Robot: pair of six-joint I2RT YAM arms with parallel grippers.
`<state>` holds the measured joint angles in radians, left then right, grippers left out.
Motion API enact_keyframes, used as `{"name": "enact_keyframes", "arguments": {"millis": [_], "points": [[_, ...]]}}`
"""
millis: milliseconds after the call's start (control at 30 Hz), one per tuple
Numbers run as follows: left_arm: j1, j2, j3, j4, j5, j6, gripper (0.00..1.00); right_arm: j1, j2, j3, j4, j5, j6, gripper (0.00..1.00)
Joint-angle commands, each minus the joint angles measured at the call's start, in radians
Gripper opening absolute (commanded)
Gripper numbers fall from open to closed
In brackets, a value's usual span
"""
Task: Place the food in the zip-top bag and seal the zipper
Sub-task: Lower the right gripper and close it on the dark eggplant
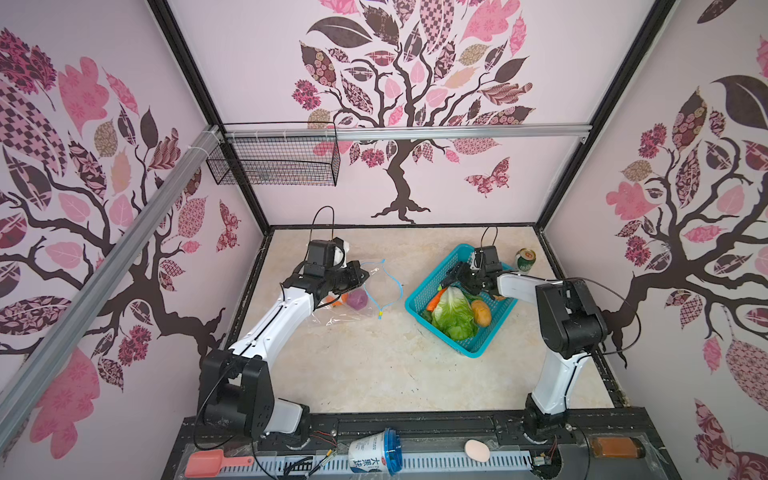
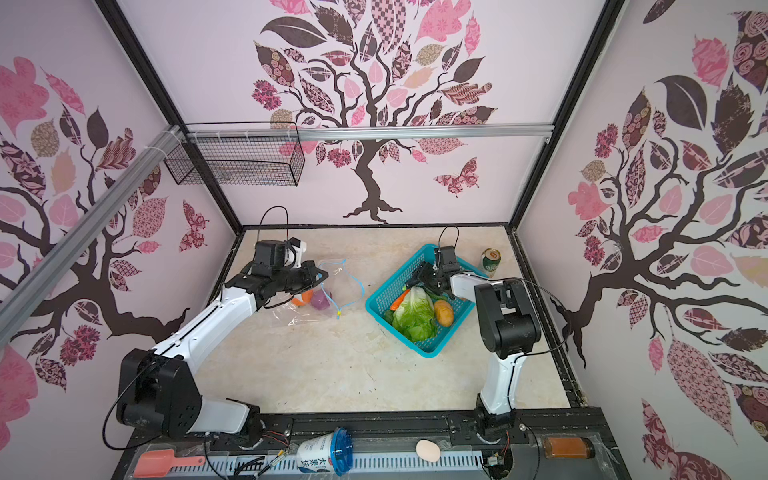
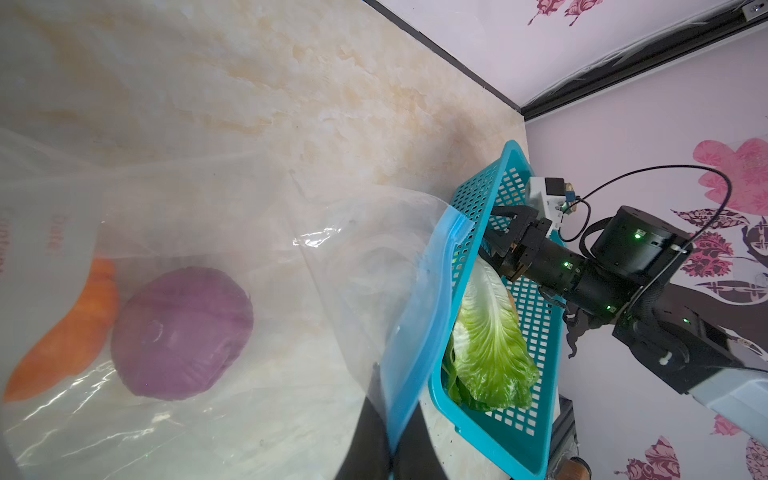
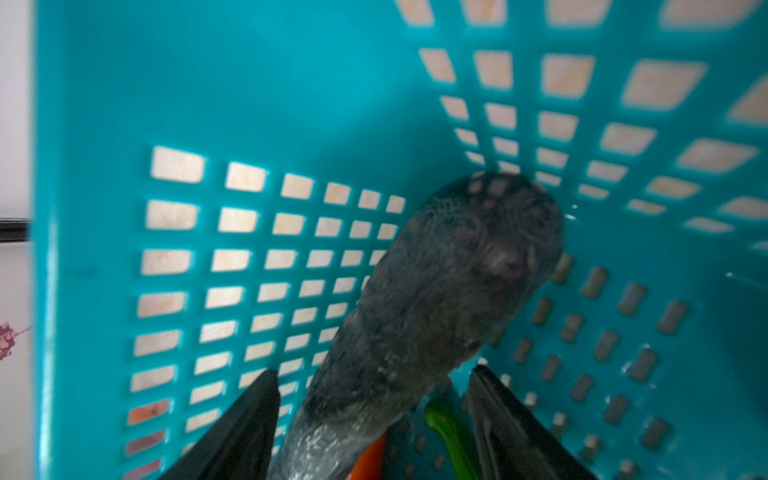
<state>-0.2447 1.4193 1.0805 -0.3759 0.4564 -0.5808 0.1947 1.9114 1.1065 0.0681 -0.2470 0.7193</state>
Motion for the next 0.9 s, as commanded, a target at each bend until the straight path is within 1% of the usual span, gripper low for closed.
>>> {"name": "enact_keyframes", "arguments": {"millis": [0,100,233,433,600,867], "points": [[0.003,-0.01,0.016,0.026,0.01,-0.003,0.0,-0.004,0.056,0.029,0.047,-0.015,0.016,0.72],[0.005,-0.011,0.017,0.026,0.011,-0.004,0.0,-0.005,0.069,0.03,0.058,-0.033,0.006,0.67],[0.004,-0.013,0.014,0.027,0.01,-0.004,0.0,-0.004,0.069,0.015,0.076,-0.046,-0.001,0.51],[0.005,-0.015,0.014,0.027,0.009,-0.004,0.0,-0.005,0.04,-0.012,0.122,-0.064,-0.019,0.4],[0.005,-0.022,0.013,0.028,0.007,-0.004,0.0,-0.005,0.009,-0.015,0.142,-0.083,-0.039,0.33],[0.004,-0.028,0.012,0.029,0.008,-0.004,0.0,-0.006,-0.056,-0.023,0.144,-0.083,-0.072,0.3]]}}
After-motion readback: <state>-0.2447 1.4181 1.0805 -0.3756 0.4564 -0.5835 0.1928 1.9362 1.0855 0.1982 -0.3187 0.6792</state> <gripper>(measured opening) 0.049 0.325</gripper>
